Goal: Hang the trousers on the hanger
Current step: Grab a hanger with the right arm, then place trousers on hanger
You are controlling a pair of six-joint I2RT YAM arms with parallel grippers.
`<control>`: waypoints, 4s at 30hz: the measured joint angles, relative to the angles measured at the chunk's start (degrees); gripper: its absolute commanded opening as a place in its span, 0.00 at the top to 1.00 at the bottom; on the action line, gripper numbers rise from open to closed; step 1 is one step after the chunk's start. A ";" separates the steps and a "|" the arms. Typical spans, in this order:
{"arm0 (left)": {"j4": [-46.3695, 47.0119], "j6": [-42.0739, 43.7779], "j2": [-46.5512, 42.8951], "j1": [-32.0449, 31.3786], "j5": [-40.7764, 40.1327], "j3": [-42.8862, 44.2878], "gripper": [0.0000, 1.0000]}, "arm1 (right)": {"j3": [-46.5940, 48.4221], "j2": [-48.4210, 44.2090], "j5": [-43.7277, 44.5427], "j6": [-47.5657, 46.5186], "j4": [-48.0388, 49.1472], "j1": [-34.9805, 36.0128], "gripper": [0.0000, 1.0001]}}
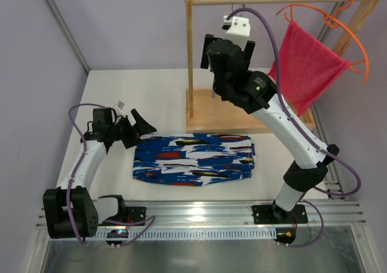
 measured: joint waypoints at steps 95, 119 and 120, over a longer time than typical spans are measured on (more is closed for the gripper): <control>5.38 -4.15 4.04 -0.11 2.45 -1.07 0.00 | -43.15 -38.75 -11.69 -25.62 25.03 -5.29 0.96; 20.37 -14.49 3.37 -22.21 1.68 -1.60 0.09 | -89.35 -46.23 -13.75 16.59 17.68 19.28 0.96; 22.03 -15.34 3.41 -23.02 1.73 -1.60 0.09 | -90.18 -45.70 -13.70 17.40 18.01 20.28 0.96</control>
